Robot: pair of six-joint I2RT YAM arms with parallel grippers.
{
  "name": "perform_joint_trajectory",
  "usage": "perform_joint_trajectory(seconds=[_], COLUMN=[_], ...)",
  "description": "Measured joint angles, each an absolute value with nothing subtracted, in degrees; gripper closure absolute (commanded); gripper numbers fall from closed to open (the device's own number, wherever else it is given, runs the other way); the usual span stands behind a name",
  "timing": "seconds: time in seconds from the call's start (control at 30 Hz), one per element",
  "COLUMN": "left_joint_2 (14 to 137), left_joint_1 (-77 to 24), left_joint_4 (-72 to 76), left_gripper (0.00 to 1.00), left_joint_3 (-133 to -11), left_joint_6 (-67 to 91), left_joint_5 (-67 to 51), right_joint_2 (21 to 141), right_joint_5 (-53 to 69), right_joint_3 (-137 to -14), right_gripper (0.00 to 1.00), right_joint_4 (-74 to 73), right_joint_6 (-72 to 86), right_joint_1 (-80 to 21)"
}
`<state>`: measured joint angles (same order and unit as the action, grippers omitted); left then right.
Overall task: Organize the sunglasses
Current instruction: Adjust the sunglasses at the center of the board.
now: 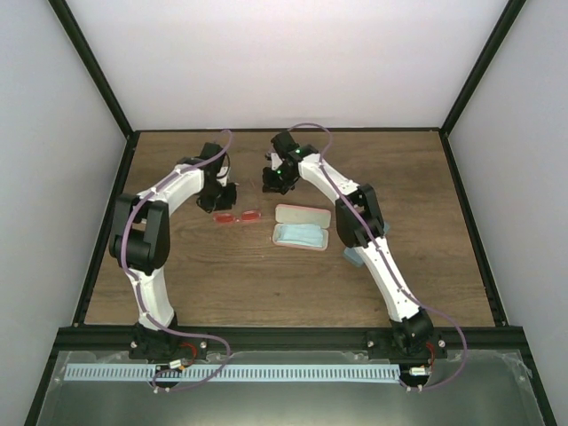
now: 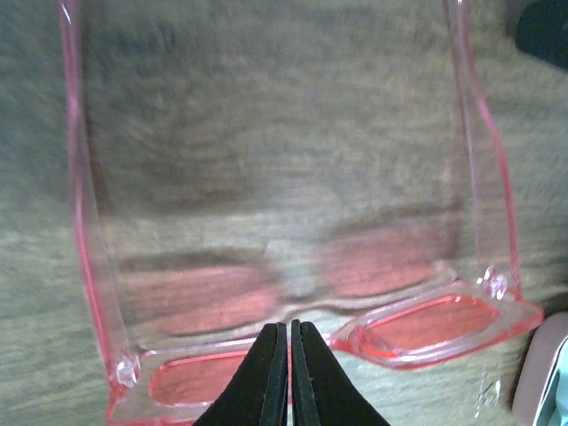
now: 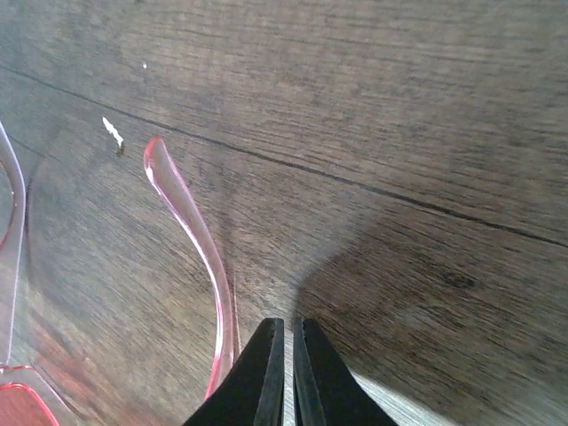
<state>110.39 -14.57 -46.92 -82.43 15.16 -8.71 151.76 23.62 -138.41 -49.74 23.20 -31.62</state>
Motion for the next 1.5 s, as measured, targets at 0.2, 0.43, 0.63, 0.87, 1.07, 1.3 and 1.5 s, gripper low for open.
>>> perform_joint_trajectory(seconds=[0.2, 0.43, 0.63, 0.87, 1.07, 1.3, 1.5], left_joint_2=[110.39, 110.41, 110.43, 110.43, 108.60, 104.81, 101.80], left_joint_1=[-14.57, -14.57, -14.57, -14.57, -14.52, -14.57, -14.61], left_joint_4=[-48.45, -48.84, -48.77, -48.25, -48.23, -48.97, -48.84], left_gripper=[0.96, 0.96, 0.96, 0.96, 0.96, 0.96, 0.96], left_joint_3=[-79.68, -79.66, -79.24, -75.31, -69.65, -65.32, -62.04], left_joint_6=[13.21, 12.05, 11.68, 11.09, 10.61, 10.44, 10.55], left_joint_5=[-11.49, -12.60, -13.89, -14.44, -14.44, -13.08, -12.82], right_joint_2=[152.20, 152.20, 152.20, 152.16, 149.36, 142.65, 137.88], right_joint_5=[24.01, 25.67, 27.83, 30.98, 31.46, 28.86, 25.67], right_joint_3=[-138.72, -138.91, -138.91, -138.08, -132.33, -123.11, -120.18], right_gripper=[0.95, 0.95, 0.94, 0.94, 0.95, 0.95, 0.93], right_joint_4=[-49.56, -48.95, -48.75, -49.23, -50.17, -50.57, -49.71], right_joint_6=[22.83, 22.24, 21.63, 20.95, 19.16, 17.87, 16.01], right_joint_1=[-32.21, -33.10, -33.87, -34.39, -35.62, -38.92, -40.62])
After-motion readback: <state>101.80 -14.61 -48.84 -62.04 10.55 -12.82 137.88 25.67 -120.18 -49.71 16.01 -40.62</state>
